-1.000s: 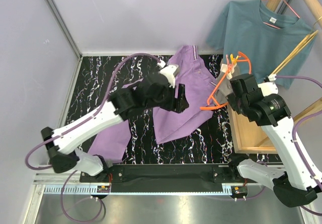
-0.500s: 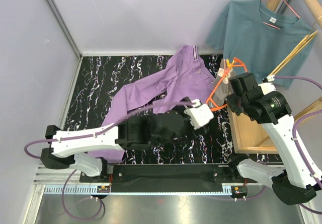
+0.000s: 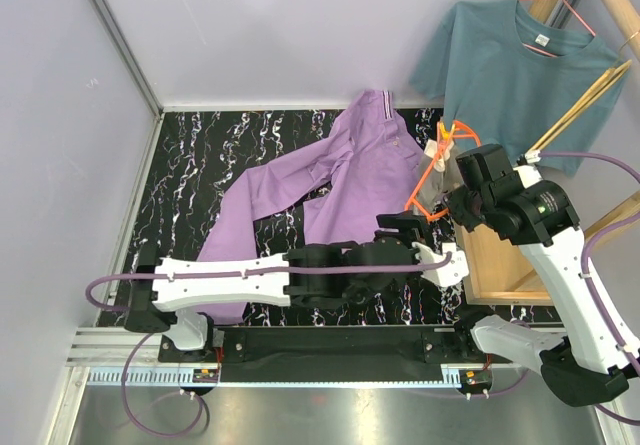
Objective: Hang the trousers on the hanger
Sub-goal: Place the hanger at the clothesline.
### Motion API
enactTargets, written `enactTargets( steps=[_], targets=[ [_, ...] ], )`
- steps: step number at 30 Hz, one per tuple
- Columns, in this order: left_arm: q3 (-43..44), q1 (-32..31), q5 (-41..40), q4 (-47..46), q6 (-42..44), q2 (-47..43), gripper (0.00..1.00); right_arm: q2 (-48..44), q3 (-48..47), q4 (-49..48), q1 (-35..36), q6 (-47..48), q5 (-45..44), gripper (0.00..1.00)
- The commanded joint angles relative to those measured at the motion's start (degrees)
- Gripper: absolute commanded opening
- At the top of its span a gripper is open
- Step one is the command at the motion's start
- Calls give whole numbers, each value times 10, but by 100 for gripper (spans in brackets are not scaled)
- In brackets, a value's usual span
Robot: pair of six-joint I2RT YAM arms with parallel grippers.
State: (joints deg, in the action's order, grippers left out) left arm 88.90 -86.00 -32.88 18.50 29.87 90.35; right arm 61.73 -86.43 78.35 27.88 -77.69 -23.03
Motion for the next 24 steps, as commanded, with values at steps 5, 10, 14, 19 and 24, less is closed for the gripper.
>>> enactTargets(
  steps=[5,10,14,19,24],
  targets=[
    [19,-4,-108,-108,113,30,40,-19,10,-6,-1,-14,21,0],
    [16,-4,-122,-125,112,30,0,-24,15,-10,-1,-9,28,2],
    [3,1,-115,-124,71,15,0,-35,18,-36,-1,24,40,22],
    [6,32,-91,-69,-51,-24,0,-60,36,-76,-1,63,63,67],
    [-18,79,-45,-35,-163,-72,0,-57,40,-111,-1,127,120,100]
  ],
)
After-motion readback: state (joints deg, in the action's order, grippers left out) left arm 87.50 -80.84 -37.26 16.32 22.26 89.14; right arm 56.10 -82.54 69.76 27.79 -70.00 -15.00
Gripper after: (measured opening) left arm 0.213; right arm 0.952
